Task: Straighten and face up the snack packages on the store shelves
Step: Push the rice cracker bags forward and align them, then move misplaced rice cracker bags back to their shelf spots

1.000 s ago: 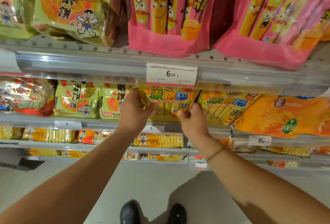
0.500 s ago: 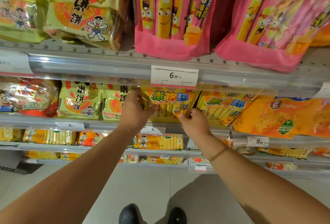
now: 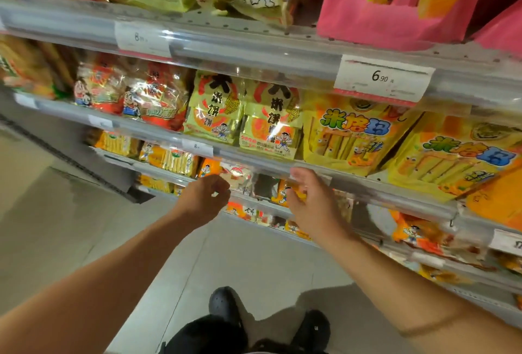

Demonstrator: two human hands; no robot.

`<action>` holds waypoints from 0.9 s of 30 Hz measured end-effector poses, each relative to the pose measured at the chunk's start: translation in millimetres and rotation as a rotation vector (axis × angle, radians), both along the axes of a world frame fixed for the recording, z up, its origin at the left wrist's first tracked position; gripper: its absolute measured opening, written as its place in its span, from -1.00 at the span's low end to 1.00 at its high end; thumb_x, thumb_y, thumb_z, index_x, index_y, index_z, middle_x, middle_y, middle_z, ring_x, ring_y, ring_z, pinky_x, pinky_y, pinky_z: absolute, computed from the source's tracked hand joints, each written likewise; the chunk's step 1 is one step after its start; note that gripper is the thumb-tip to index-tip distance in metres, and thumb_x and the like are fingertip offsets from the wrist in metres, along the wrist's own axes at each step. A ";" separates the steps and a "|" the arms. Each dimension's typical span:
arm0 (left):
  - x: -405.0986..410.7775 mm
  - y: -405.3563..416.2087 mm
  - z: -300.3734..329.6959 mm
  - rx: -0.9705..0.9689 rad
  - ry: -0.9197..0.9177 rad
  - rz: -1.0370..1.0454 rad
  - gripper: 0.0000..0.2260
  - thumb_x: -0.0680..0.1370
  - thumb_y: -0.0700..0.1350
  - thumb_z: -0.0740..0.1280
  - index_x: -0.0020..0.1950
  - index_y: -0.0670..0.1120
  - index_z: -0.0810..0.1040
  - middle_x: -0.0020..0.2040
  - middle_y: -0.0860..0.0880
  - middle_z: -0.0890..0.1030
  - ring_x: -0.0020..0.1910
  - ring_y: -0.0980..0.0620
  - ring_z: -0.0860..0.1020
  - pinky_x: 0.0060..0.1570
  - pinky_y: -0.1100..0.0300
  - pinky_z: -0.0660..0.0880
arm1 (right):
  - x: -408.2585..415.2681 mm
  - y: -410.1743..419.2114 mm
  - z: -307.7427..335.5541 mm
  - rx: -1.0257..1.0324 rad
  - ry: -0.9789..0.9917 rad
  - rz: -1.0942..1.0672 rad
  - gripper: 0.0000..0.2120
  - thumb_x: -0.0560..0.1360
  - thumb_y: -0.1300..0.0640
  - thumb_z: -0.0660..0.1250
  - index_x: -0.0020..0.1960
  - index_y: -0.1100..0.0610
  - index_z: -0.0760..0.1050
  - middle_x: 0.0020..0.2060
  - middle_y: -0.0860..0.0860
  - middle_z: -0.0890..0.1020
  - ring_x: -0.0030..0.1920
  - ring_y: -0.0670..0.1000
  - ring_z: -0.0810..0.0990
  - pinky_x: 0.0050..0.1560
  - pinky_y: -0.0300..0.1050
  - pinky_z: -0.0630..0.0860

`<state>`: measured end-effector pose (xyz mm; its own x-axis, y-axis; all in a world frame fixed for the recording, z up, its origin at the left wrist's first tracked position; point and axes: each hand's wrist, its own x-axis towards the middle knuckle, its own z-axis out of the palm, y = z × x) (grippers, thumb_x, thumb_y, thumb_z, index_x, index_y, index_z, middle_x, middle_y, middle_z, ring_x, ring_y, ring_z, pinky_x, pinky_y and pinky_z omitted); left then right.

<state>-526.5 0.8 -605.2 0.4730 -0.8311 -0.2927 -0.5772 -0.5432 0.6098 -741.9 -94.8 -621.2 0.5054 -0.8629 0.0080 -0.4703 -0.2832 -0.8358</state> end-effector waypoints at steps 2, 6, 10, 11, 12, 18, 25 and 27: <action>23.8 13.4 -0.8 -0.004 -0.082 0.000 -0.77 0.57 -0.11 0.35 0.22 -0.08 0.59 0.16 -0.05 0.62 0.15 -0.07 0.56 0.09 0.12 0.48 | 32.0 5.1 5.6 -0.034 0.019 0.065 -0.61 0.55 0.16 0.32 0.37 0.08 0.42 0.29 -0.01 0.54 0.25 -0.04 0.49 0.20 -0.30 0.33; 86.9 24.0 -7.8 -0.088 -0.342 -0.142 -0.56 0.55 -0.14 0.37 0.42 -0.13 0.43 0.41 -0.18 0.42 0.32 -0.21 0.44 0.25 0.01 0.39 | 87.1 11.8 8.3 -0.229 0.178 0.177 -0.57 0.55 0.19 0.31 0.40 0.17 0.39 0.38 0.08 0.42 0.41 0.04 0.33 0.33 -0.33 0.12; 154.3 19.3 -28.2 -0.023 -0.480 -0.332 -0.36 0.59 -0.02 0.28 0.60 0.06 0.05 0.62 -0.05 -0.08 0.58 -0.15 -0.06 0.47 -0.20 0.09 | 133.7 21.8 -2.3 -0.302 0.362 0.174 -0.48 0.56 0.15 0.26 0.51 0.10 0.27 0.55 0.05 0.16 0.54 0.05 0.07 0.47 -0.14 0.04; 167.6 17.0 -32.3 -0.014 -0.490 -0.370 -0.34 0.59 -0.02 0.26 0.60 0.09 -0.02 0.61 -0.03 -0.16 0.58 -0.12 -0.13 0.49 -0.19 0.02 | 143.5 25.2 -5.2 -0.289 0.425 0.160 -0.45 0.57 0.13 0.25 0.53 0.07 0.22 0.57 0.03 0.09 0.56 0.05 -0.01 0.50 -0.05 0.03; 178.8 14.2 -35.4 -0.007 -0.511 -0.411 -0.32 0.59 -0.02 0.25 0.60 0.10 -0.07 0.61 -0.04 -0.21 0.58 -0.12 -0.17 0.50 -0.17 -0.03 | 152.0 27.5 -7.3 -0.278 0.482 0.140 -0.43 0.57 0.11 0.24 0.55 0.06 0.17 0.58 0.02 0.03 0.57 0.06 -0.08 0.53 0.02 0.02; 223.6 1.6 -46.8 0.056 -0.593 -0.557 -0.30 0.60 -0.01 0.18 0.60 0.07 -0.19 0.58 -0.01 -0.34 0.57 -0.14 -0.18 0.50 -0.15 -0.05 | 183.3 37.2 -9.4 -0.261 0.670 0.010 -0.23 0.49 0.13 0.33 0.59 0.12 0.01 0.59 0.05 -0.08 0.57 0.11 -0.20 0.53 0.01 -0.14; 229.1 -0.6 -61.6 0.043 -0.582 -0.583 -0.18 0.50 -0.11 0.27 0.58 0.11 -0.22 0.48 0.08 -0.52 0.56 -0.14 -0.27 0.48 -0.17 0.03 | 187.1 42.9 -15.9 -0.211 0.688 -0.039 -0.15 0.46 0.21 0.33 0.59 0.13 -0.09 0.59 0.04 -0.12 0.57 0.10 -0.23 0.55 -0.04 -0.09; 228.8 0.6 -66.7 0.042 -0.597 -0.584 -0.14 0.50 -0.11 0.28 0.56 0.13 -0.29 0.41 0.10 -0.61 0.55 -0.13 -0.30 0.47 -0.18 0.04 | 186.4 44.7 -19.3 -0.229 0.683 -0.031 -0.16 0.46 0.21 0.31 0.59 0.14 -0.09 0.58 0.05 -0.14 0.56 0.10 -0.25 0.55 -0.05 -0.13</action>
